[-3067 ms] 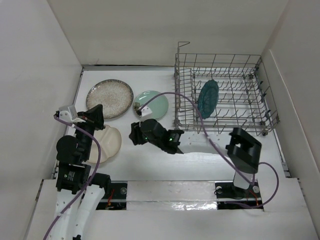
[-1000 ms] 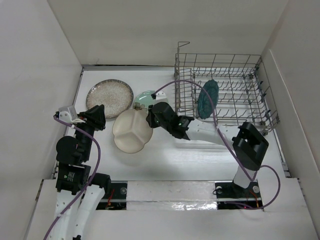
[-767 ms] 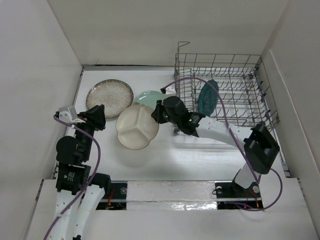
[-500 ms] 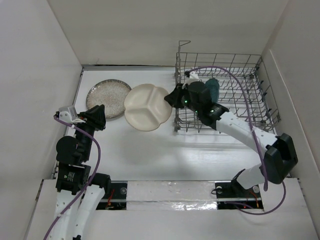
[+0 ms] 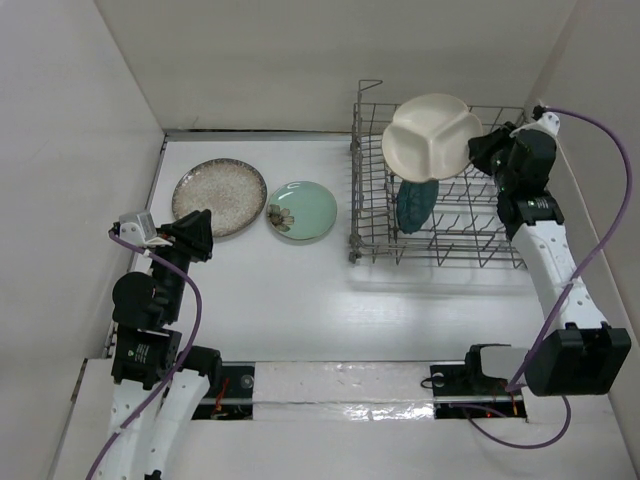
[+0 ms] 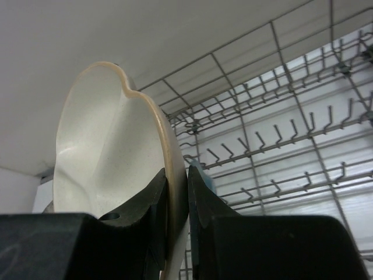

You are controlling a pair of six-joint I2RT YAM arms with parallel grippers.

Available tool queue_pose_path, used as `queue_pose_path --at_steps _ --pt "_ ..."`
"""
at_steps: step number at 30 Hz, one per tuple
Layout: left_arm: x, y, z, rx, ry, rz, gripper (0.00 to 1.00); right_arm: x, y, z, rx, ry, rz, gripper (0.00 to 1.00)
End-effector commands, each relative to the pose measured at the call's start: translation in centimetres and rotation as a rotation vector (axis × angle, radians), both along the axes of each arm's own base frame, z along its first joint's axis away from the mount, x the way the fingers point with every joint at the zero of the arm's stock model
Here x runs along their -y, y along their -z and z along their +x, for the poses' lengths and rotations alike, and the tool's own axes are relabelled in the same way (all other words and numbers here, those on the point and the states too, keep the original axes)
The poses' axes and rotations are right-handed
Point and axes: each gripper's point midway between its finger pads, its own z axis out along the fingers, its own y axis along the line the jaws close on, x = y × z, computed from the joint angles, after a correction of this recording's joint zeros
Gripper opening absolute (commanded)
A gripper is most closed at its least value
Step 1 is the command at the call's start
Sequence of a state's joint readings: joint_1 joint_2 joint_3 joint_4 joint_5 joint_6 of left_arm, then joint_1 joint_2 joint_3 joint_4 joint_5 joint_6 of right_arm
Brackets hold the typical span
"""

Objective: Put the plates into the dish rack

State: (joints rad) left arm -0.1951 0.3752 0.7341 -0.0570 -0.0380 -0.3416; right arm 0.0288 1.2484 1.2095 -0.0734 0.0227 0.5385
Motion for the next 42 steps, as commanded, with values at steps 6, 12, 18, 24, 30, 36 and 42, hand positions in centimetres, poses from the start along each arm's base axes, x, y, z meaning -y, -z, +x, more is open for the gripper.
queue_pose_path --at_steps 6,12,18,24,30,36,42 --pt "0.3 -1.8 -0.5 0.061 0.020 -0.007 0.23 5.3 -13.1 -3.5 0.311 0.157 -0.022 0.00" --pt "0.8 -1.5 -0.4 0.051 0.036 -0.005 0.23 10.8 -12.8 -6.3 0.264 0.436 -0.173 0.00" --pt "0.8 -1.5 -0.3 0.049 0.034 -0.005 0.23 13.6 -14.0 -8.2 0.242 0.585 -0.258 0.00" --pt "0.9 -1.3 -0.1 0.041 0.037 -0.005 0.23 14.4 -15.0 -8.9 0.238 0.632 -0.295 0.00" --pt "0.9 -1.4 -0.2 0.046 0.039 -0.007 0.23 13.4 -14.6 -6.6 0.196 0.619 -0.407 0.00" --pt "1.4 -1.0 0.0 0.029 0.054 -0.003 0.23 12.1 -13.4 -5.5 0.152 0.595 -0.612 0.00" --pt "1.4 -1.3 -0.1 0.036 0.054 -0.007 0.23 11.1 -11.7 -4.6 0.099 0.553 -0.726 0.00"
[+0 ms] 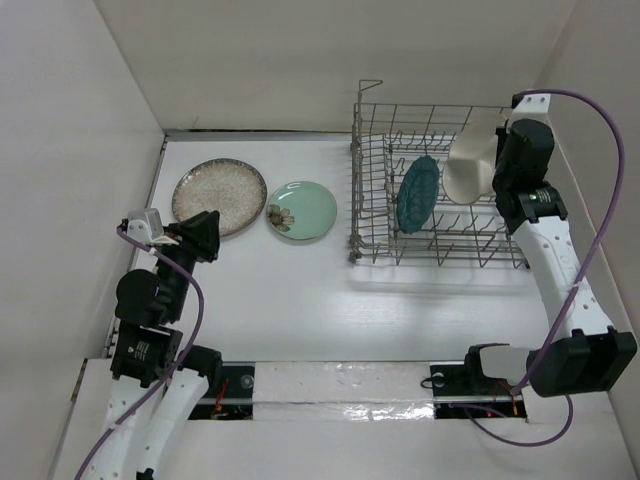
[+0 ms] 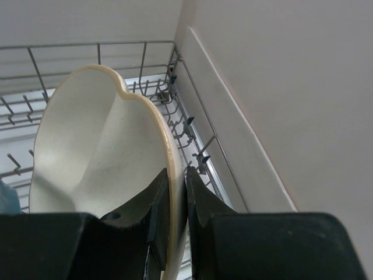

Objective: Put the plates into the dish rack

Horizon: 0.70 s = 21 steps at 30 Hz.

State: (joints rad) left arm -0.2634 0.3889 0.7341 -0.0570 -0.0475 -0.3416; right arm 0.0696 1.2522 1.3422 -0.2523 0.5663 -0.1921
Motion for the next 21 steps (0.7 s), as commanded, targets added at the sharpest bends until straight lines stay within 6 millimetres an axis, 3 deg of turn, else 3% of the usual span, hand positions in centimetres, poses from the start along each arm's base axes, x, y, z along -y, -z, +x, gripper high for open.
queue_pose_path --at_steps 1,17,21 --pt "-0.1 -1.5 -0.1 0.048 -0.008 -0.009 0.23 0.5 -9.5 -0.8 0.340 0.038 -0.035 0.00" --pt "0.0 -1.5 -0.4 0.049 -0.003 -0.008 0.23 -2.8 -2.4 2.6 0.077 0.002 -0.191 0.00" --pt "0.5 -1.6 -0.4 0.048 0.014 -0.007 0.23 -2.8 -0.4 2.4 0.007 0.057 -0.238 0.00"
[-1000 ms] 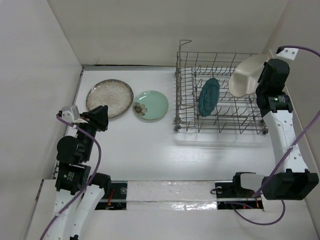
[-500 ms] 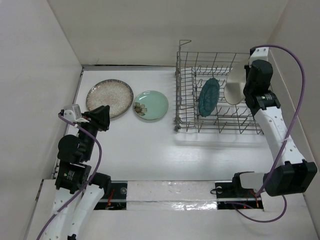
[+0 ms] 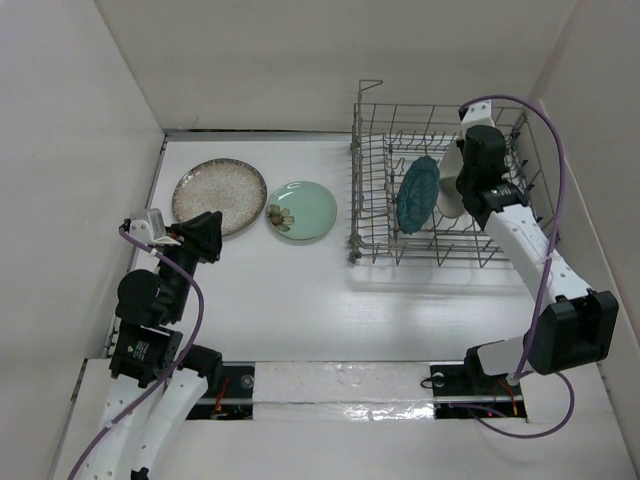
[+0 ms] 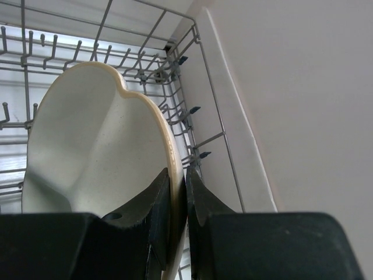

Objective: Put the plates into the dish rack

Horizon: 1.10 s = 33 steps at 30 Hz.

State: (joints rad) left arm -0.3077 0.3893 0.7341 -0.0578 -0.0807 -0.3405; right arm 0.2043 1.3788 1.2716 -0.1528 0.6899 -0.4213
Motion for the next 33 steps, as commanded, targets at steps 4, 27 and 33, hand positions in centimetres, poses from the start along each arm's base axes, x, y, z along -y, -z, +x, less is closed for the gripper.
queue_pose_path --at_steps 4,27,33 --pt "0.2 -1.5 -0.3 0.047 0.012 -0.003 0.23 0.5 -6.2 -0.9 0.231 0.098 -0.018 0.00" --pt "0.5 -1.5 -0.6 0.052 0.030 -0.006 0.23 -1.0 -5.0 -0.5 0.191 0.034 -0.059 0.00" --pt "0.8 -1.4 -0.5 0.047 0.041 -0.006 0.23 -2.4 -3.4 -0.2 0.153 0.007 -0.075 0.00"
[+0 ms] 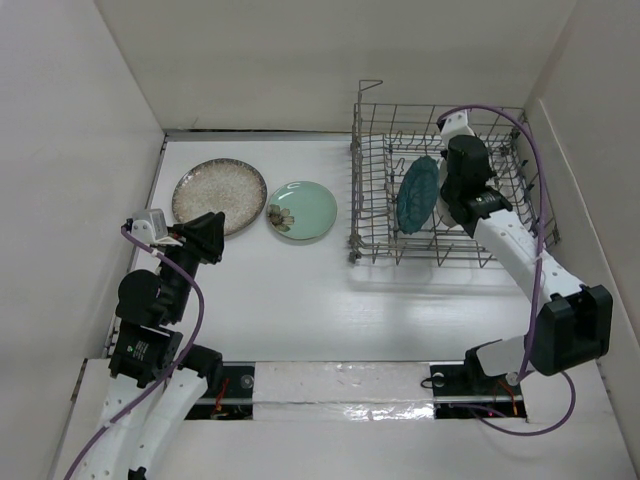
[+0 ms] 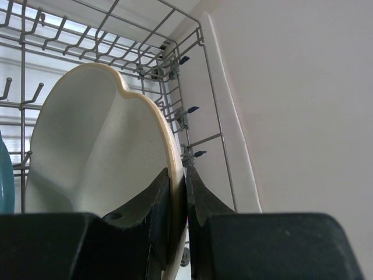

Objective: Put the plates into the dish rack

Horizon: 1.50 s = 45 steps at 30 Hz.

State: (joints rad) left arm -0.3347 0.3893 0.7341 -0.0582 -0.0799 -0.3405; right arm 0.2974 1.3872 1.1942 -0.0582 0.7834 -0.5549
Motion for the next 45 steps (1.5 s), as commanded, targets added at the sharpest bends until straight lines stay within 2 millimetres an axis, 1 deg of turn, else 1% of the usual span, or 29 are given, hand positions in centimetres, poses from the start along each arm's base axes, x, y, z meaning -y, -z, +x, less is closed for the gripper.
queue_pose_path --at_steps 1,2,3,4,5,7,10,11,15,18,20,21,23,26,27,29,30,31,33,34,35,36,37,38,40,41,42,44,45 --pt "0.2 -1.4 -0.3 0.047 0.015 -0.007 0.23 -0.7 -4.6 0.1 0.201 0.008 0.070 0.01" --pt "0.2 -1.4 -0.3 0.047 0.015 -0.007 0.23 -0.7 -4.5 0.1 0.199 0.008 0.073 0.04" --pt "0.2 -1.4 -0.3 0.046 0.015 -0.006 0.23 -0.6 -4.4 -0.1 0.197 0.017 0.076 0.10" --pt "0.2 -1.4 -0.3 0.046 0.015 -0.006 0.23 -1.0 -4.2 -0.1 0.193 0.007 0.082 0.26" --pt "0.2 -1.4 -0.3 0.047 0.015 -0.007 0.23 -1.1 -4.1 -0.1 0.197 0.010 0.101 0.33" --pt "0.2 -1.4 -0.3 0.046 0.015 -0.006 0.23 -1.1 -3.8 -0.3 0.192 0.014 0.124 0.40" --pt "0.2 -1.4 -0.4 0.047 0.015 -0.007 0.23 -1.4 -3.4 -0.5 0.201 0.006 0.182 0.42" --pt "0.2 -1.3 -0.3 0.046 0.015 -0.006 0.23 -1.4 -2.8 -0.7 0.184 0.008 0.191 0.42" --pt "0.2 -1.3 -0.4 0.047 0.015 -0.007 0.23 -1.5 -1.9 -0.9 0.176 0.018 0.225 0.46" --pt "0.2 -1.3 -0.4 0.046 0.015 -0.006 0.23 -1.2 -1.7 -1.1 0.172 0.041 0.252 0.46" --pt "0.2 -1.3 -0.3 0.045 0.013 -0.004 0.23 -1.0 -2.1 -1.2 0.193 0.049 0.302 0.50" --pt "0.2 -1.3 -0.3 0.045 0.015 -0.004 0.23 -1.0 -1.8 -1.3 0.179 0.036 0.323 0.51" --pt "0.2 -1.2 -0.2 0.040 0.014 -0.004 0.23 -1.4 -2.4 -1.6 0.205 0.022 0.383 0.57" --pt "0.3 -1.0 -0.1 0.036 0.014 -0.003 0.23 -2.4 -4.4 -2.7 0.266 -0.048 0.482 0.61" --pt "0.3 -1.0 0.0 0.031 0.015 -0.001 0.23 -2.6 -6.0 -3.6 0.307 -0.082 0.522 0.62" --pt "0.5 -0.8 0.2 0.024 0.020 0.001 0.22 -4.7 -7.5 -4.4 0.338 -0.191 0.611 0.61" --pt "0.5 -0.7 0.3 0.019 0.020 0.001 0.21 -7.4 -8.0 -4.8 0.337 -0.305 0.676 0.58" --pt "0.6 -0.6 0.4 0.015 0.022 0.001 0.19 -8.6 -9.4 -5.9 0.367 -0.376 0.709 0.42" --pt "0.6 -0.5 0.5 0.008 0.020 -0.001 0.11 -11.5 -10.3 -6.7 0.381 -0.483 0.781 0.16" --pt "0.6 -0.3 0.6 0.001 0.018 0.000 0.07 -14.7 -10.3 -7.6 0.348 -0.587 0.815 0.00" --pt "0.5 -0.2 0.7 -0.004 0.013 -0.001 0.00 -16.5 -10.1 -7.9 0.328 -0.631 0.835 0.00" --pt "0.6 0.2 1.0 -0.021 0.008 0.003 0.00 -18.1 -10.3 -8.2 0.324 -0.668 0.855 0.00" --pt "0.6 0.3 1.2 -0.029 0.005 0.003 0.00 -20.8 -10.1 -9.1 0.296 -0.726 0.882 0.00" --pt "0.5 0.5 1.3 -0.036 0.001 0.004 0.00 -23.0 -9.5 -9.1 0.261 -0.761 0.901 0.00" --pt "0.6 1.0 1.8 -0.060 -0.007 0.010 0.00 -26.2 -9.1 -9.5 0.224 -0.808 0.938 0.00" --pt "0.5 1.1 1.9 -0.063 -0.011 0.010 0.00 -28.7 -9.3 -10.6 0.194 -0.864 0.971 0.00" --pt "0.5 1.3 2.0 -0.072 -0.014 0.011 0.00 -30.9 -7.7 -10.4 0.141 -0.879 0.971 0.00" --pt "0.5 1.5 2.2 -0.081 -0.020 0.009 0.00 -34.0 -7.0 -11.0 0.101 -0.931 0.992 0.00" --pt "0.2 1.9 2.5 -0.094 -0.033 0.008 0.00 -36.5 -5.9 -11.6 0.055 -0.971 0.983 0.00"
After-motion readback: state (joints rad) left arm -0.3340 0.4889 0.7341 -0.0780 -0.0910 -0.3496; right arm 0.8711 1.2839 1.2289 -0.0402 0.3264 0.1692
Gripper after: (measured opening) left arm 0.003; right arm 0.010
